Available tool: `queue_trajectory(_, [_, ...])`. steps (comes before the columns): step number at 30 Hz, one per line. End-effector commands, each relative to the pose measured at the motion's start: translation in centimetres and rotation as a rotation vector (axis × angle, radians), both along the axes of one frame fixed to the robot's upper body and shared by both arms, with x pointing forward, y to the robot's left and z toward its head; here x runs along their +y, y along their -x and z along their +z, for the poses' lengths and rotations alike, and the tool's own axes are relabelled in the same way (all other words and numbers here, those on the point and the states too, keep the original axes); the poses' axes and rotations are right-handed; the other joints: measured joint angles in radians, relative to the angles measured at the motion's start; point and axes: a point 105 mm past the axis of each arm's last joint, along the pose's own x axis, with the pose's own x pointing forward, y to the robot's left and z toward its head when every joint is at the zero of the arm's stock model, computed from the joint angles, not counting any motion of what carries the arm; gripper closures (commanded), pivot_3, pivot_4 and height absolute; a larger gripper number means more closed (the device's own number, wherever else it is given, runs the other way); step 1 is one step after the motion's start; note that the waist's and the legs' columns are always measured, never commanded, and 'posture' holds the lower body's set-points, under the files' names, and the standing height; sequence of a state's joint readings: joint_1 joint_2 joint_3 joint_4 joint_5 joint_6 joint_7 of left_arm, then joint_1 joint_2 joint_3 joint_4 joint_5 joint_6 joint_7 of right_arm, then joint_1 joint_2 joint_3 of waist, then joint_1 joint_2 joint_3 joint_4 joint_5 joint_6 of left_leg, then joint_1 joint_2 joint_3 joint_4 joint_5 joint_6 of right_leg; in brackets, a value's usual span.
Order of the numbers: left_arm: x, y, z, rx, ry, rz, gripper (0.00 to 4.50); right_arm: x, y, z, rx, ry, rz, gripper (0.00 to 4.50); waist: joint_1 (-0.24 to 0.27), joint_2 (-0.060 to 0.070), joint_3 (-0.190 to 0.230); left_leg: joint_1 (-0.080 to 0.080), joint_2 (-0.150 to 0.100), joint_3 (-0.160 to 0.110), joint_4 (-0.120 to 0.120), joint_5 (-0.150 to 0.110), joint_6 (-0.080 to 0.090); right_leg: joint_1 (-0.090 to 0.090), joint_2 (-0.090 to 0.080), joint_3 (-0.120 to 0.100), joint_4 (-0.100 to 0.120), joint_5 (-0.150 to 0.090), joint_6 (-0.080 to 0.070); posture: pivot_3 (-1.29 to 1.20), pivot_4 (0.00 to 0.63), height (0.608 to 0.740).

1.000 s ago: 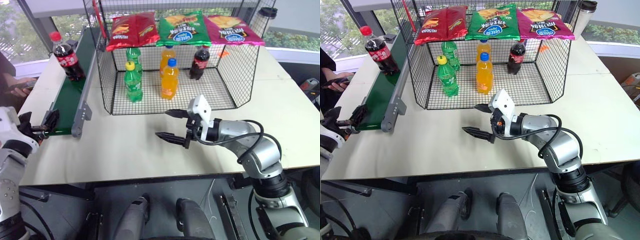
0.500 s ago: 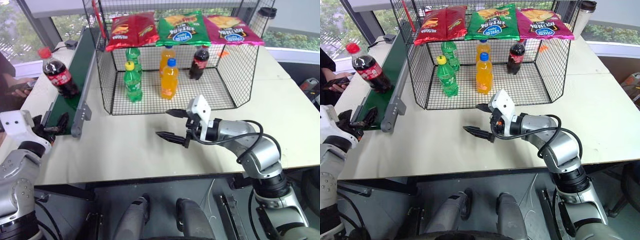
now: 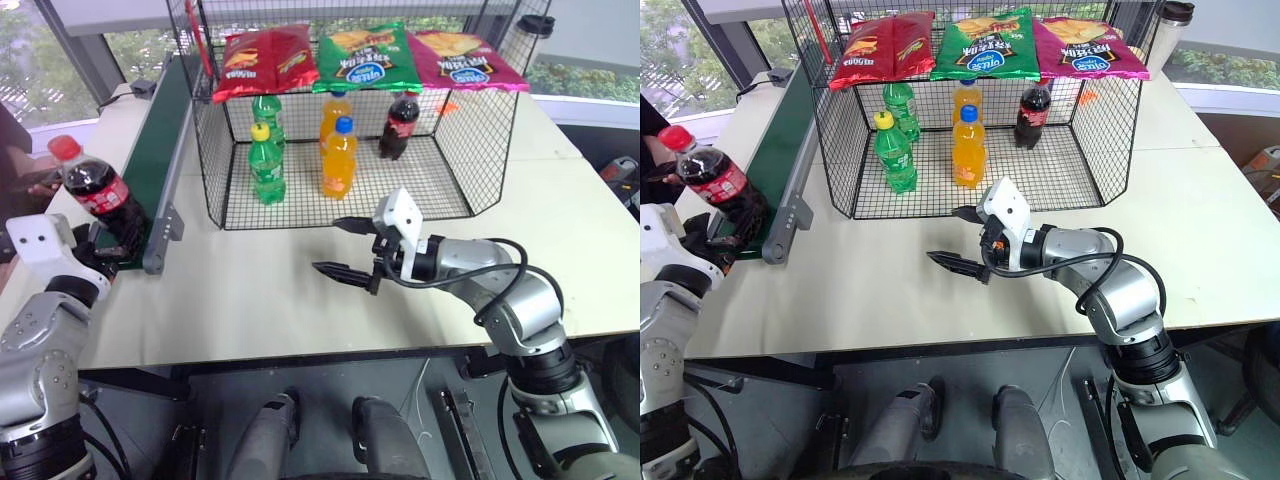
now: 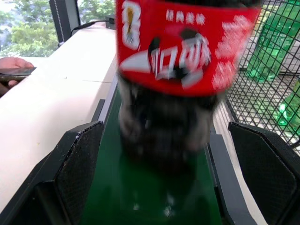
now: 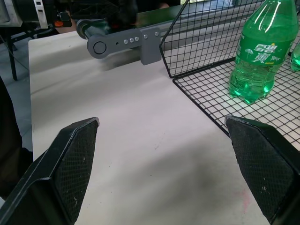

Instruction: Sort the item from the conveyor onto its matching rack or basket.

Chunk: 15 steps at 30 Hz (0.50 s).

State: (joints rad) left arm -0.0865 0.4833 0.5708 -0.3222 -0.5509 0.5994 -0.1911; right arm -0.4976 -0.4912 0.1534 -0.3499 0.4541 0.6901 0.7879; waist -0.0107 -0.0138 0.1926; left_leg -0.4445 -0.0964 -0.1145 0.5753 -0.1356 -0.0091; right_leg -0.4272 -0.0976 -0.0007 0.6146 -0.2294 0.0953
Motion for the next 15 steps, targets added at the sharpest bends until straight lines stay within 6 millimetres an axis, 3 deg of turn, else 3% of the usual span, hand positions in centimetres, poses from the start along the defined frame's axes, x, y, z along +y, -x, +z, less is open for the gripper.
queue_trajectory(1, [0.0, 0.1, 0.6, -0.019, -0.056, -0.006, 0.00, -0.3, 0.2, 0.9, -0.046, -0.010, 0.000, 0.04, 0.000, 0.000, 0.000, 0.000, 0.000, 0.000, 0.000, 0.000, 0.000, 0.000, 0.000, 0.000, 0.000, 0.000, 0.000, 0.00, 0.150, 0.738])
queue_trajectory(3, [-0.5, 0.3, 0.4, -0.020, -0.054, -0.041, 0.25, -0.4, 0.2, 1.0, -0.047, -0.009, -0.003, 0.01, 0.000, 0.000, 0.000, 0.000, 0.000, 0.000, 0.000, 0.000, 0.000, 0.000, 0.000, 0.000, 0.000, 0.000, 0.000, 0.00, 0.150, 0.738])
queue_trajectory(7, [-1.0, 0.7, 1.0, -0.059, -0.010, -0.083, 1.56, -0.5, 0.1, 1.1, -0.050, -0.004, -0.009, 0.00, 0.003, 0.000, 0.000, 0.000, 0.000, 0.000, 0.000, 0.000, 0.000, 0.000, 0.000, 0.000, 0.000, 0.000, 0.000, 0.00, 0.150, 0.738])
queue_trajectory(15, [-1.9, 0.6, 4.0, -0.124, 0.042, -0.183, 1.55, -0.5, 0.2, 1.4, -0.055, 0.002, -0.001, 0.00, 0.003, 0.000, 0.000, 0.000, 0.000, -0.001, 0.000, 0.000, 0.000, 0.000, 0.000, -0.001, 0.000, 0.000, 0.000, 0.00, 0.150, 0.738])
